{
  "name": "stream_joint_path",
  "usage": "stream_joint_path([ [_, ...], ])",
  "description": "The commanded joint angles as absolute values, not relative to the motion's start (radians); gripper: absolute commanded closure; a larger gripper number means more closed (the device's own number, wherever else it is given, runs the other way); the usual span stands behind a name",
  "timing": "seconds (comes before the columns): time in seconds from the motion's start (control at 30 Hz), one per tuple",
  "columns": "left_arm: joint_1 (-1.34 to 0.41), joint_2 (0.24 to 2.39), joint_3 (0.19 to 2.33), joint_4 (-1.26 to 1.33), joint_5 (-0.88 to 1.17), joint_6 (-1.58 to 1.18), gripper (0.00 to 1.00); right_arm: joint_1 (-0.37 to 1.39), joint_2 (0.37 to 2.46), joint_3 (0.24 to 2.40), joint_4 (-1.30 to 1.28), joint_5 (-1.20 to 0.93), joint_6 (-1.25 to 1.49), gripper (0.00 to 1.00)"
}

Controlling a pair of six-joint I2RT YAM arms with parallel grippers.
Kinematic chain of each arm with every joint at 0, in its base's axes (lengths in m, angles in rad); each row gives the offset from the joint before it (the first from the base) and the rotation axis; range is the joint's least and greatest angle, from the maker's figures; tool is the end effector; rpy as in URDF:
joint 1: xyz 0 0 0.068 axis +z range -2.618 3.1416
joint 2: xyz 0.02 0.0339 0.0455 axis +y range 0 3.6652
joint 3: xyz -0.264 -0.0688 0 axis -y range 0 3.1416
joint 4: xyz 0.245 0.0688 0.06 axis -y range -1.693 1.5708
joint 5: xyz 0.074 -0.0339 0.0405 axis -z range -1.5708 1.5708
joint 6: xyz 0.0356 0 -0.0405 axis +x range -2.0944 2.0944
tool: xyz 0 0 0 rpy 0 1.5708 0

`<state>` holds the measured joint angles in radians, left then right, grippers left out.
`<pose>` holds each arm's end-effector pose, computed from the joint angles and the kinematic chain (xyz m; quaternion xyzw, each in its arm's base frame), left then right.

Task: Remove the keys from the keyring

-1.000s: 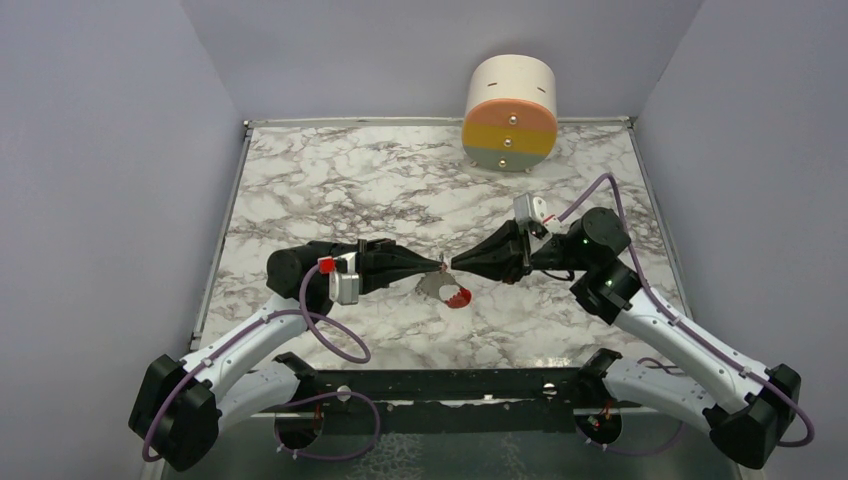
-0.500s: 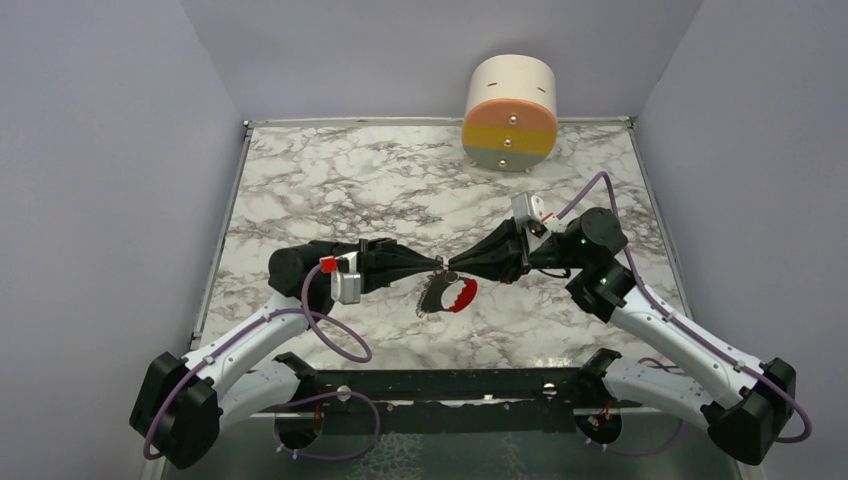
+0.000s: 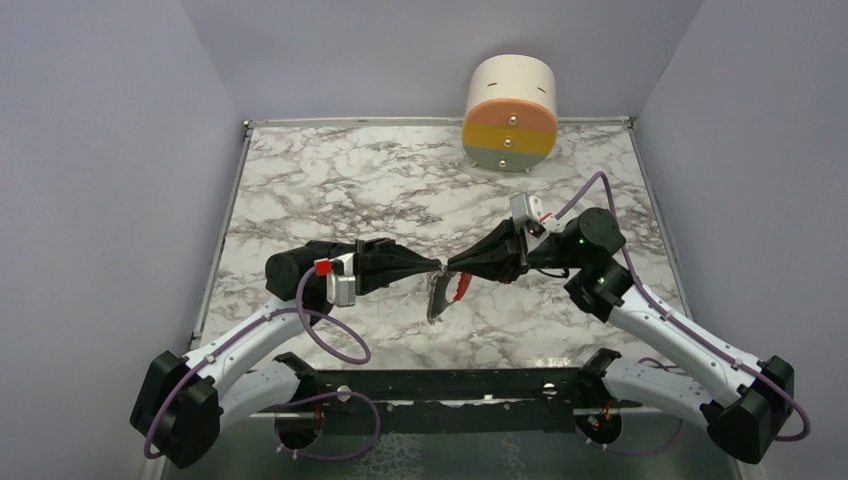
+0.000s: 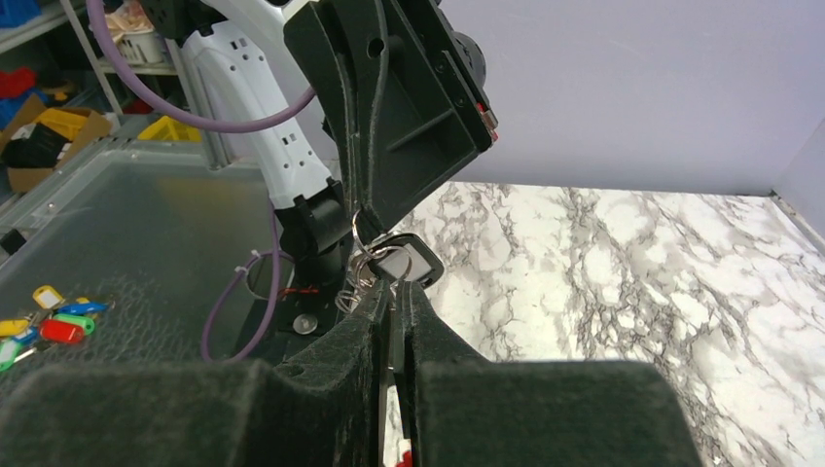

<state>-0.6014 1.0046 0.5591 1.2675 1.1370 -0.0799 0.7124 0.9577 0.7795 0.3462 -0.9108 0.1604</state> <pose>0.1350 -0.1318 0.3500 0.5636 0.1686 -0.4476 0.6735 0.1438 0.1614 0.3611 -0.4812 0.4660 0.5472 0.5018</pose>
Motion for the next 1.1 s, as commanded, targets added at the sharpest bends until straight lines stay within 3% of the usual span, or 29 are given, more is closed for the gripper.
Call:
stream_joint_path([
  [0.0,-0.595,1.002,0.568,1.339,1.147,-0.108,1.00,0.716,0.961,0.766,0.386,-0.917,0.158,0.92],
  [0.5,-0.595,1.017,0.570,1.358,1.126,-0.122,1.00,0.716,0.954,0.763,0.397,-0.909,0.163,0.92],
  [1.07,-0.596,1.011,0.586,1.209,1.065,-0.002,1.00,0.716,0.904,0.778,0.276,-0.951,0.094,0.89],
])
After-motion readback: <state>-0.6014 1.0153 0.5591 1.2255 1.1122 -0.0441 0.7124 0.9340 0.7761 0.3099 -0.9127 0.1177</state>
